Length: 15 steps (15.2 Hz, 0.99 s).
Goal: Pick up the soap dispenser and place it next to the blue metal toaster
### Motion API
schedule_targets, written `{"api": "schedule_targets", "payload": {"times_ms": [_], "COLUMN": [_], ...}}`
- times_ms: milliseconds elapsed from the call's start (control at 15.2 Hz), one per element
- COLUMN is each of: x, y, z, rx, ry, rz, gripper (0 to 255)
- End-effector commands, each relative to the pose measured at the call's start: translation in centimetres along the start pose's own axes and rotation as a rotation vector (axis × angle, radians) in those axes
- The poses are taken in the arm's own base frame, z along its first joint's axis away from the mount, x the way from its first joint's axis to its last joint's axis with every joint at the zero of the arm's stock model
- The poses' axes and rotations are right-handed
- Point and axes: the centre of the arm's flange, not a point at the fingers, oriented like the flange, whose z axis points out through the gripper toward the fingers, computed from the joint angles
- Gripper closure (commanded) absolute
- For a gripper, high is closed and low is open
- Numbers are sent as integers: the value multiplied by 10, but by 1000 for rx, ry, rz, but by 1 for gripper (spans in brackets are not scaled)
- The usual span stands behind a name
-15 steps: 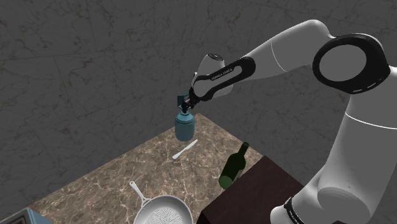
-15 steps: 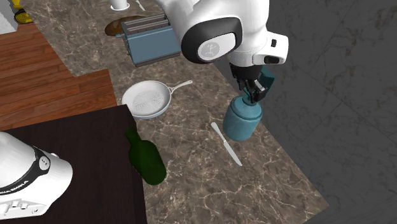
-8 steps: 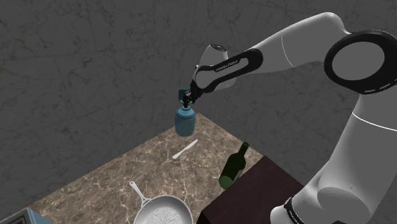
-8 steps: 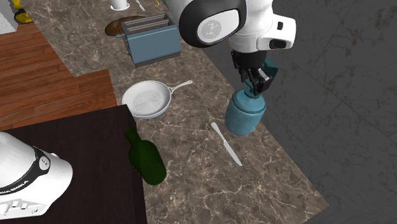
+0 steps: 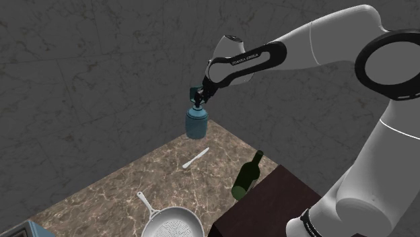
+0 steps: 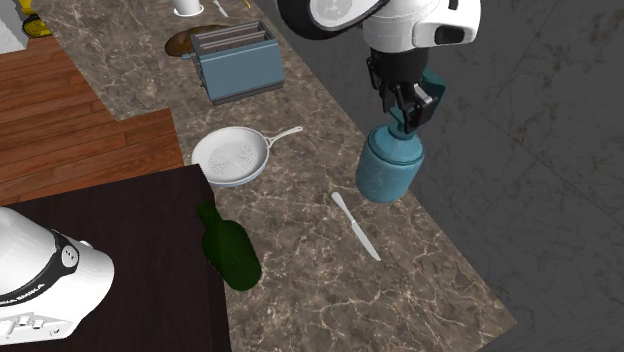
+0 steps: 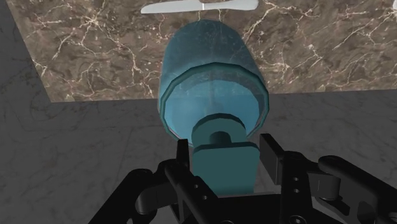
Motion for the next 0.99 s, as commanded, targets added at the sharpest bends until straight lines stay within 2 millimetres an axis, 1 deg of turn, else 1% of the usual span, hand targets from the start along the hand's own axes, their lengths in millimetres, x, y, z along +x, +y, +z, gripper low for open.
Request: {"api": "schedule_targets", "payload": {"times_ms": [0,924], "x": [3,25], "y": [1,1], "z": [-11,-82], "rx": [0,0], "ry": [1,1], "rz": [0,0], "gripper": [255,255]}}
